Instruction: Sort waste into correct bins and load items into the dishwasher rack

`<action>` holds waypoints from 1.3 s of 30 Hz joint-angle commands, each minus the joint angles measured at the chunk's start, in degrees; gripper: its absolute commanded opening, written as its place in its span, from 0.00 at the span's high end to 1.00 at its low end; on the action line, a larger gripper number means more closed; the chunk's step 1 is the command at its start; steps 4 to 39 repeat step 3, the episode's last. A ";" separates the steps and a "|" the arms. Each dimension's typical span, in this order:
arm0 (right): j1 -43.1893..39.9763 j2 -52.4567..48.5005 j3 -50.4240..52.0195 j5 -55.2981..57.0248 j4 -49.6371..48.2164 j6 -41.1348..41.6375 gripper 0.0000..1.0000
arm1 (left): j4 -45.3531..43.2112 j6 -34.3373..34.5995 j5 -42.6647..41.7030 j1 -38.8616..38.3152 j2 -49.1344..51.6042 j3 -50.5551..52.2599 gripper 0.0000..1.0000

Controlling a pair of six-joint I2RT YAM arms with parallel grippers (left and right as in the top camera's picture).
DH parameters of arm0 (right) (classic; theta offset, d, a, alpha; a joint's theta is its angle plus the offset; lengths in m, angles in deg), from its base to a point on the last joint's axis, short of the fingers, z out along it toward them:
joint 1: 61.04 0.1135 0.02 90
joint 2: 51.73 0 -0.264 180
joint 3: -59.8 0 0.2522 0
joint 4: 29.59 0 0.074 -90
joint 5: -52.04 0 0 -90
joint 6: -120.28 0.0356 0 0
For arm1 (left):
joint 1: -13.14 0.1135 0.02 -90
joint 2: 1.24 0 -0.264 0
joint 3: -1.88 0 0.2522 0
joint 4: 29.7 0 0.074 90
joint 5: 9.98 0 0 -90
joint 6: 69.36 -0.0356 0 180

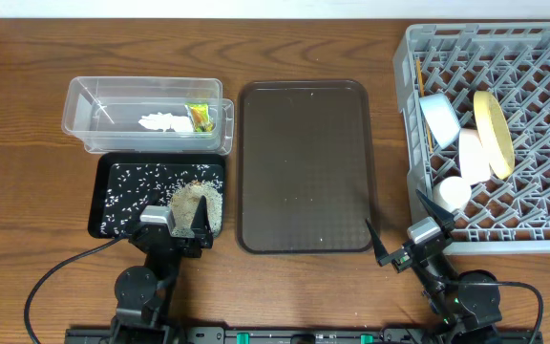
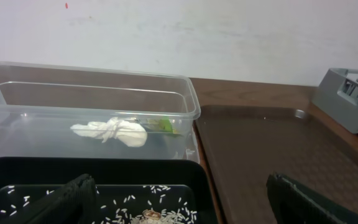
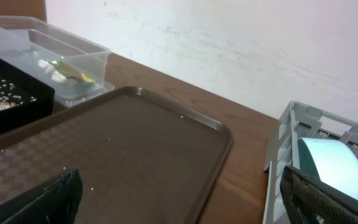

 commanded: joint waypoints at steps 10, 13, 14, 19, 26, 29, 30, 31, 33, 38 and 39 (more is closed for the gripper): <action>-0.39 0.24 0.24 -0.50 0.02 0.63 0.01 | 0.96 -0.28 0.04 0.22 -0.42 1.55 0.10; -0.39 0.24 0.24 -0.50 0.02 0.63 0.01 | 0.96 -0.28 0.04 0.22 -0.42 1.55 0.10; -0.39 0.24 0.24 -0.50 0.02 0.63 0.01 | 0.96 -0.28 0.04 0.22 -0.42 1.55 0.10; -0.39 0.24 0.24 -0.50 0.02 0.63 0.01 | 0.96 -0.28 0.04 0.22 -0.42 1.55 0.10; -0.39 0.24 0.24 -0.50 0.02 0.63 0.01 | 0.96 -0.28 0.04 0.22 -0.42 1.55 0.10; -0.39 0.24 0.24 -0.50 0.02 0.63 0.01 | 0.96 -0.28 0.04 0.22 -0.42 1.55 0.10; -0.39 0.24 0.24 -0.50 0.02 0.63 0.01 | 0.96 -0.28 0.04 0.22 -0.42 1.55 0.10; -0.39 0.24 0.24 -0.50 0.02 0.63 0.01 | 0.96 -0.28 0.04 0.22 -0.42 1.55 0.10; -0.39 0.24 0.24 -0.50 0.02 0.63 0.01 | 0.96 -0.28 0.04 0.22 -0.42 1.55 0.10; -0.39 0.24 0.24 -0.50 0.02 0.63 0.01 | 0.96 -0.28 0.04 0.22 -0.42 1.55 0.10; -0.39 0.24 0.24 -0.50 0.02 0.63 0.01 | 0.96 -0.28 0.04 0.22 -0.42 1.55 0.10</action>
